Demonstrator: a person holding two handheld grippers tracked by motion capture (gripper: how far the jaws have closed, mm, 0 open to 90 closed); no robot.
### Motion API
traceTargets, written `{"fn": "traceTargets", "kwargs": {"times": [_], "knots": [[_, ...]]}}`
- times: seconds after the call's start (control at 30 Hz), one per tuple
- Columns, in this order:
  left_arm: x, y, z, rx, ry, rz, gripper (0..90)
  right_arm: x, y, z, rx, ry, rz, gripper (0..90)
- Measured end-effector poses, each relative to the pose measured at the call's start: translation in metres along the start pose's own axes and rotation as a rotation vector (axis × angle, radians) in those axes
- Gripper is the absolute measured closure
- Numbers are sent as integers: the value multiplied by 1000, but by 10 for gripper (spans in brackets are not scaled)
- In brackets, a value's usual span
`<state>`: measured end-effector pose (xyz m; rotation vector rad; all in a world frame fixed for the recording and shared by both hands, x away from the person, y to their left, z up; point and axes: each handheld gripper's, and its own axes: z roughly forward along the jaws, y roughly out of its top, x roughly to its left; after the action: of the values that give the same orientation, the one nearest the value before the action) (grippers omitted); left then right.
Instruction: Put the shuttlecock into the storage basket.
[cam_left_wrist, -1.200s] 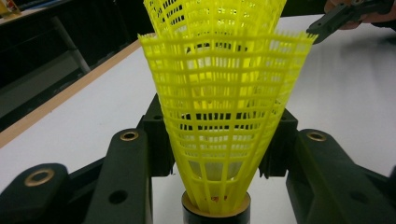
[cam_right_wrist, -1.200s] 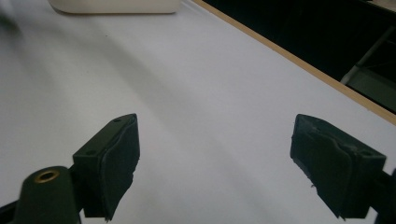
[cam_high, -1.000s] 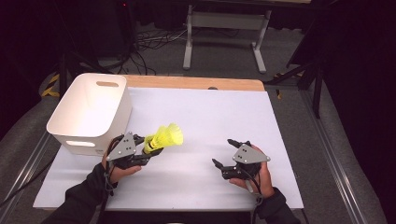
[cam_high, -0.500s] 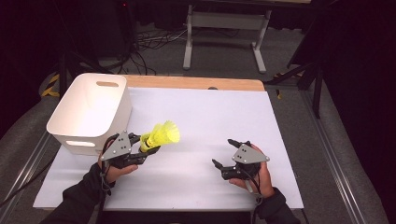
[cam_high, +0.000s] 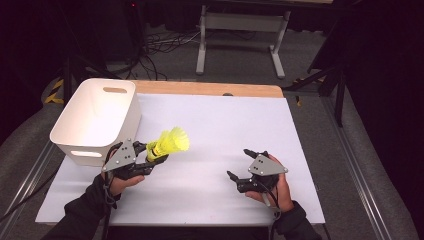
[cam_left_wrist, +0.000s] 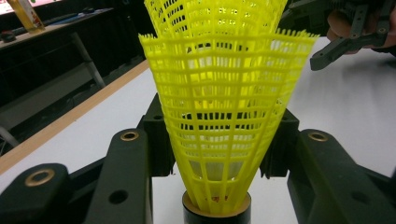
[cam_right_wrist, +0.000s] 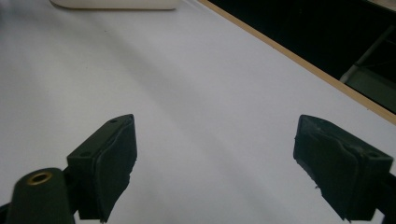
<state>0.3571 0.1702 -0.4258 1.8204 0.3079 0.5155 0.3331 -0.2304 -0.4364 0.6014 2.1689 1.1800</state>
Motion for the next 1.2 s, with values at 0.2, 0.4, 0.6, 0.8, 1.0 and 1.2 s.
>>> {"fn": "traceTargets", "kwargs": {"times": [0.2,0.4,0.6,0.8,1.0,1.2], "knots": [[2,1,-3,-4,9,1,561,0,0,0,-1,-1,2,140],[5,1,-7,-17,16,-10,561,0,0,1,-1,3,-4,137],[7,1,-12,-29,23,-18,561,0,0,0,0,-4,-1,132],[8,1,-14,-31,26,-23,562,0,1,0,1,-7,-6,131],[10,2,-17,-40,37,-29,562,1,1,0,1,-12,-9,131],[13,4,-23,-48,47,-30,562,1,1,0,2,-13,-12,130]]}}
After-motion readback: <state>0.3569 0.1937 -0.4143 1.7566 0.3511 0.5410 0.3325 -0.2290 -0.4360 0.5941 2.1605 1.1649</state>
